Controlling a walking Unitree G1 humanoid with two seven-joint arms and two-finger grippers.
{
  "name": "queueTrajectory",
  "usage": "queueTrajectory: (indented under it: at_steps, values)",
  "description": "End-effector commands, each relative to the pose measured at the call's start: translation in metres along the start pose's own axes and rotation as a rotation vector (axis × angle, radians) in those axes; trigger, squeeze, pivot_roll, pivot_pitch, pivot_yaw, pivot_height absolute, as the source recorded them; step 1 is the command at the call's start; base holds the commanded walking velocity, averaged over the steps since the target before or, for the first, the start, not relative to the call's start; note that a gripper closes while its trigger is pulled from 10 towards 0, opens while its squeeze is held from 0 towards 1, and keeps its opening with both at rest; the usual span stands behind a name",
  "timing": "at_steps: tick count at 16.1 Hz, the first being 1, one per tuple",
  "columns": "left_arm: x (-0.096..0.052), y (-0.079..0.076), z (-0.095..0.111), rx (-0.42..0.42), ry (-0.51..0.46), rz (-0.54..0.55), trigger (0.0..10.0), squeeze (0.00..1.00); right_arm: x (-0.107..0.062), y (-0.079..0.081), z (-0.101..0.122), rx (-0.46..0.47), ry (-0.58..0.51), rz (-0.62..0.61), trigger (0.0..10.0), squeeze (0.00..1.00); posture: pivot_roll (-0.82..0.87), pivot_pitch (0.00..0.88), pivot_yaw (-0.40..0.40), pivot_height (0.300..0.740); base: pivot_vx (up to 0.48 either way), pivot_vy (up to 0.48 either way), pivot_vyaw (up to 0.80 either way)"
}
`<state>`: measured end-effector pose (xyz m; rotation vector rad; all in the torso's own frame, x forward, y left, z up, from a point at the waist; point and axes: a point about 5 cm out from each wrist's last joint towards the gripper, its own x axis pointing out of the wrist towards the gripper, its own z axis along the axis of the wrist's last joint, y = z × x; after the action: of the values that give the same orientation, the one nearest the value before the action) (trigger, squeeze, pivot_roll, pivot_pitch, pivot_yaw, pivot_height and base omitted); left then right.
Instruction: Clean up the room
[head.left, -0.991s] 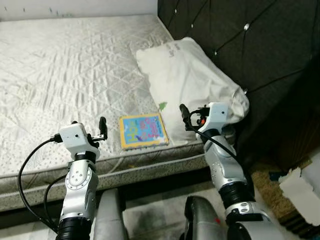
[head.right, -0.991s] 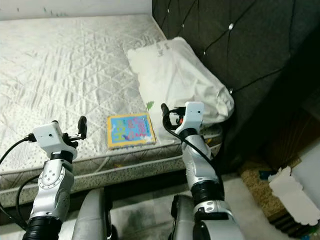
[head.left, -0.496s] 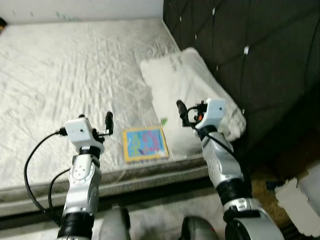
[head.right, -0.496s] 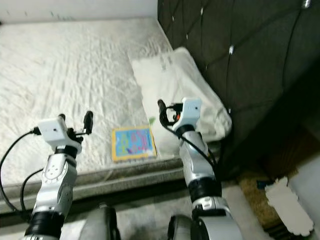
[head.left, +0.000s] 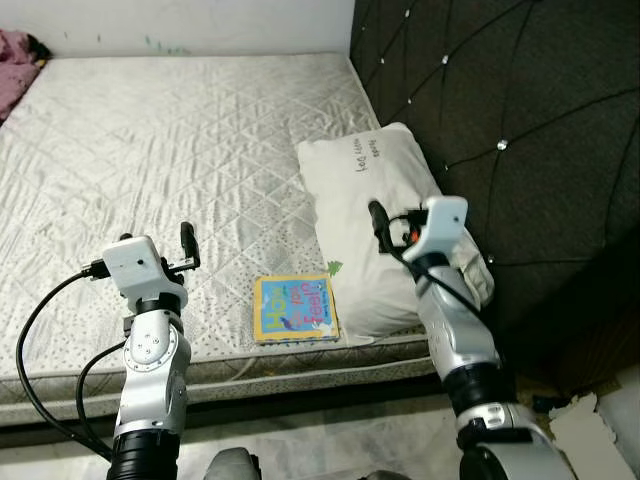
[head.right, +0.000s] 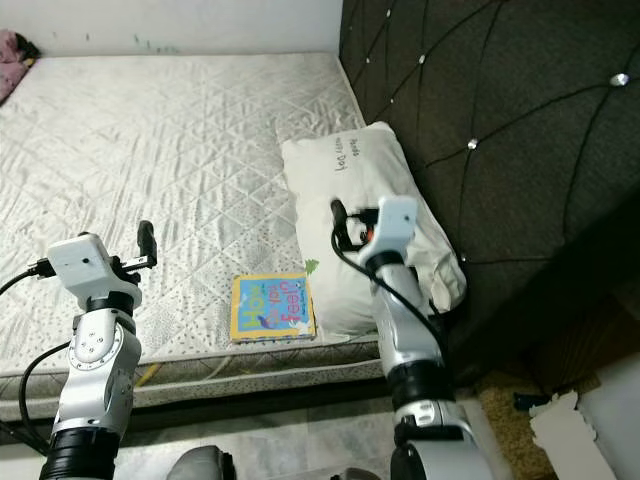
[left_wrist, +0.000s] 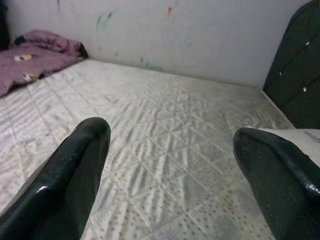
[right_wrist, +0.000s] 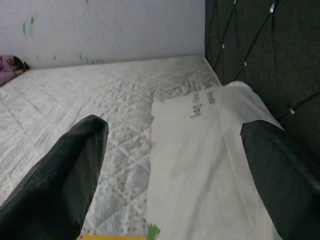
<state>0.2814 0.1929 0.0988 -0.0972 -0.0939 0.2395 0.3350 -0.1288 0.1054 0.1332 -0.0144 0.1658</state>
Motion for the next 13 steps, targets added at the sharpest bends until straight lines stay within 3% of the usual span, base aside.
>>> queueTrajectory:
  at_steps: [1,4,8,13]
  values:
    - [-0.0004,-0.0042,-0.0031,0.0,0.03,-0.026,10.0,0.0,-0.0004,0.0018,0.0036,-0.004,-0.017,-0.002,10.0,0.0,-0.05,0.0,-0.029,0.74,0.0,0.0,0.0]
    - [0.0018,-0.0046,-0.0097,0.022,0.094,-0.013,10.0,0.0,0.0004,0.0012,0.0044,-0.009,-0.014,-0.006,10.0,0.0,-0.05,0.0,-0.028,0.74,0.0,0.0,0.0]
    - [0.0023,-0.0042,-0.0094,-0.007,0.095,-0.013,10.0,0.0,-0.0006,0.0026,0.0009,-0.004,0.004,-0.001,10.0,0.0,-0.05,0.0,-0.035,0.74,0.0,0.0,0.0]
    - [0.0028,-0.0085,-0.0108,-0.039,0.12,-0.04,10.0,0.0,-0.0002,0.004,-0.0013,-0.023,0.021,0.01,10.0,0.0,-0.05,0.0,-0.037,0.74,0.0,0.442,0.0]
